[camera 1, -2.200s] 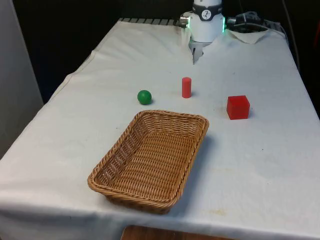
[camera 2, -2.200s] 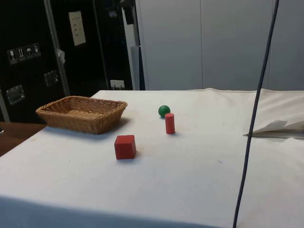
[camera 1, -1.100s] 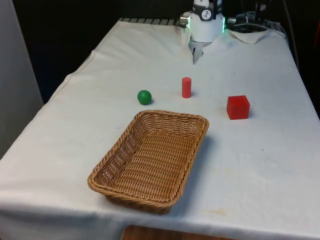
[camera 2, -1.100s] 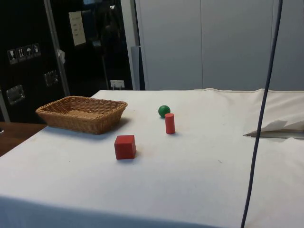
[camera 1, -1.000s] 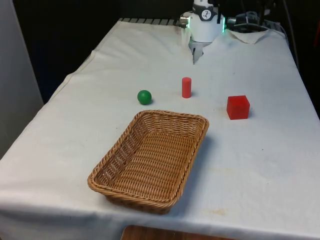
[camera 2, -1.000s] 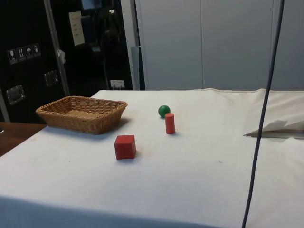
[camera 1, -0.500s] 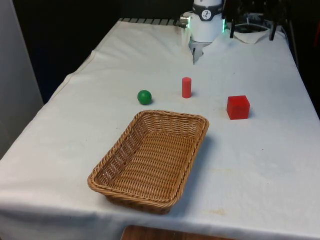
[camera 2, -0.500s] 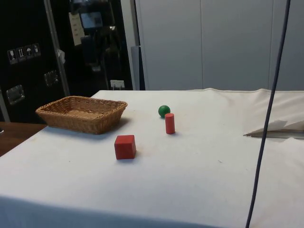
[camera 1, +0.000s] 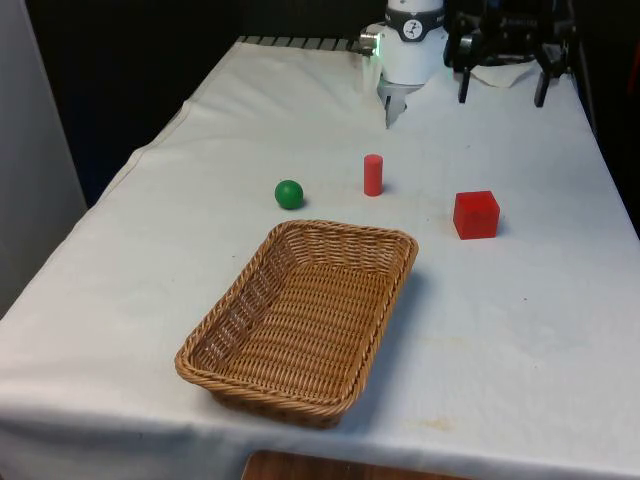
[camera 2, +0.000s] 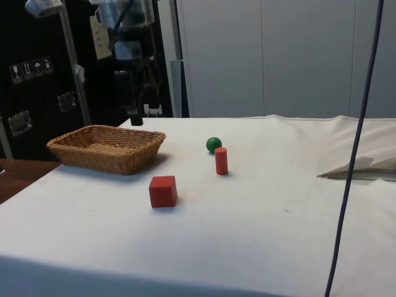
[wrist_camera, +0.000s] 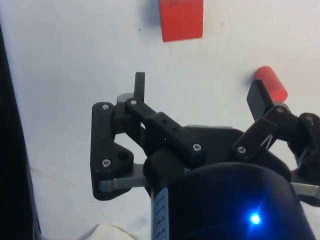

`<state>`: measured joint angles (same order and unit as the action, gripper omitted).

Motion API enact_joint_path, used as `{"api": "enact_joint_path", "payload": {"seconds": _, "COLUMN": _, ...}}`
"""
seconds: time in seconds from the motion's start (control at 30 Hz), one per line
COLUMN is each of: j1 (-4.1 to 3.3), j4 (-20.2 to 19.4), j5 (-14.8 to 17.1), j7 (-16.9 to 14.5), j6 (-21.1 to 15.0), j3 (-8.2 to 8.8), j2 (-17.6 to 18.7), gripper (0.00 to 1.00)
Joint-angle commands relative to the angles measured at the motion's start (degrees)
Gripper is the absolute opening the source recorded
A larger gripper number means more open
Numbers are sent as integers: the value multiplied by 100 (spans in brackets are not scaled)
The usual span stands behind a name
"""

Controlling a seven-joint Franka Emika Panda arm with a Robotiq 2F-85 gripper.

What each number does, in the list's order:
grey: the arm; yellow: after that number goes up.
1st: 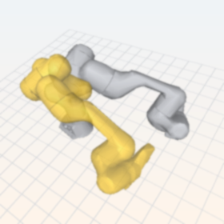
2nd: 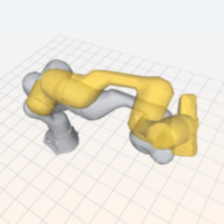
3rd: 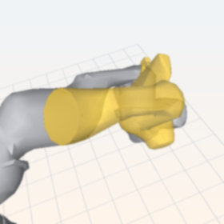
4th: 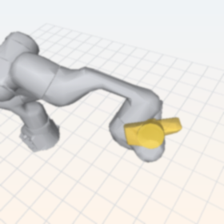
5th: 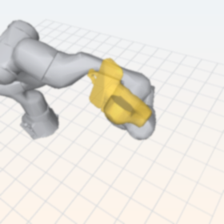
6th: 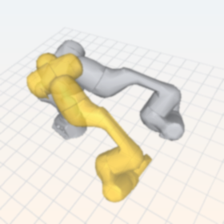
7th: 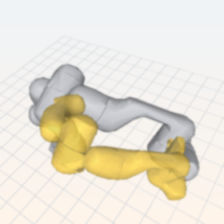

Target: Pick up the object to the left of the cylinder and place it into the basket.

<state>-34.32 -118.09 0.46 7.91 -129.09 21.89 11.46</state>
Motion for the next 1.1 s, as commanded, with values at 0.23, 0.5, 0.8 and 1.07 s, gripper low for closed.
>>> {"api": "enact_joint_path", "payload": {"seconds": 0.23, "j1": -11, "j4": -258, "j5": -29, "j7": -103, "j6": -642, "j3": -103, "j2": 166, "gripper": 100}}
{"api": "enact_joint_path", "payload": {"seconds": 0.5, "j1": 29, "j4": -516, "j5": -6, "j7": -269, "j6": -1112, "j3": -115, "j2": 298, "gripper": 100}}
{"api": "enact_joint_path", "payload": {"seconds": 0.8, "j1": 166, "j4": -745, "j5": 52, "j7": -596, "j6": -1599, "j3": -52, "j2": 498, "gripper": 100}}
{"api": "enact_joint_path", "payload": {"seconds": 1.07, "j1": 235, "j4": -831, "j5": 109, "j7": -716, "j6": -2028, "j3": -69, "j2": 819, "gripper": 100}}
